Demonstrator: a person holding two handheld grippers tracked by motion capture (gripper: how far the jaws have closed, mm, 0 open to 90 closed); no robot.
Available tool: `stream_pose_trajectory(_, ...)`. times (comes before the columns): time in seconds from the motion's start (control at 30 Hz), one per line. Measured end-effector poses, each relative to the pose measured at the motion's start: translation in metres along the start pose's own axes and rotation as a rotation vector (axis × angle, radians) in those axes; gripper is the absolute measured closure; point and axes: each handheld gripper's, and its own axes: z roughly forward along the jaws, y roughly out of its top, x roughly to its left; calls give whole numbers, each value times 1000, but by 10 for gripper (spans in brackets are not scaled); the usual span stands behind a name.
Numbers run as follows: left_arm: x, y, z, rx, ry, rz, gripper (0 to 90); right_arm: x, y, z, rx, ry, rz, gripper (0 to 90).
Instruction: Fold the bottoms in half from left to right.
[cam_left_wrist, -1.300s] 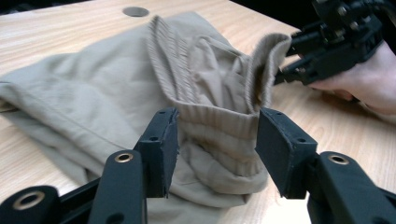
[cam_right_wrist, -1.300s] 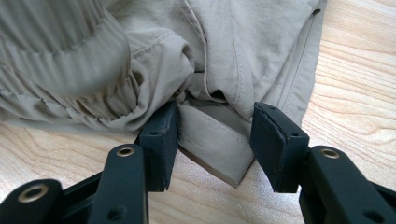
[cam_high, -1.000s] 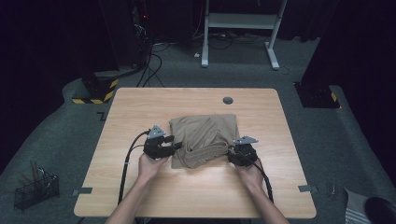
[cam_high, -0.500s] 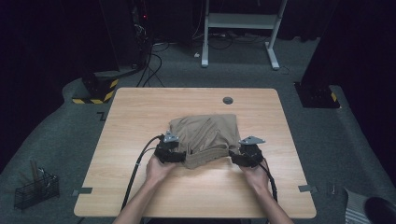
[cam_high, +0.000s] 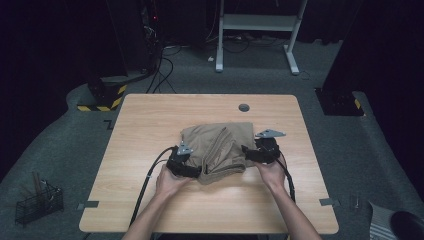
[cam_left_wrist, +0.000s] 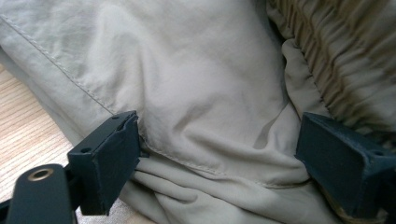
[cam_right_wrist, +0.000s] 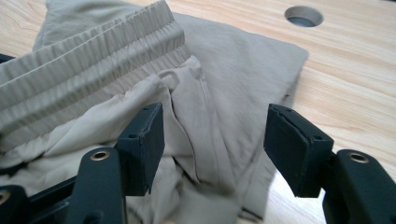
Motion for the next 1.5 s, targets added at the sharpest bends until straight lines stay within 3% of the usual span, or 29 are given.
stream_pose_trajectory(0.17,0,0,0,-2,3,0,132,-4,9,25,30,-7,23,417)
stream_pose_trajectory(0.4,1,-2,0,-13,-1,6,133,4,16,44,44,94,-28,531)
stream_pose_trajectory(0.53,1,-2,0,-14,-6,4,136,4,15,54,99,158,-52,815)
stream_pose_trajectory(0.6,1,-2,0,-15,-8,6,137,3,12,51,97,183,-76,884)
stream_pose_trajectory(0.8,5,-2,0,-18,-3,1,143,5,-6,18,35,218,-126,890)
stream_pose_trajectory(1.0,12,0,0,-19,12,-21,175,9,-43,-9,-5,271,-157,887)
stream_pose_trajectory(1.17,15,0,-1,-23,3,-57,181,17,-65,-9,15,288,-193,850)
stream_pose_trajectory(1.33,16,1,-8,4,-4,-82,185,19,-67,-9,31,285,-183,702)
stream_pose_trajectory(1.5,15,3,-20,-7,-18,-97,168,16,-68,-20,11,266,-180,649)
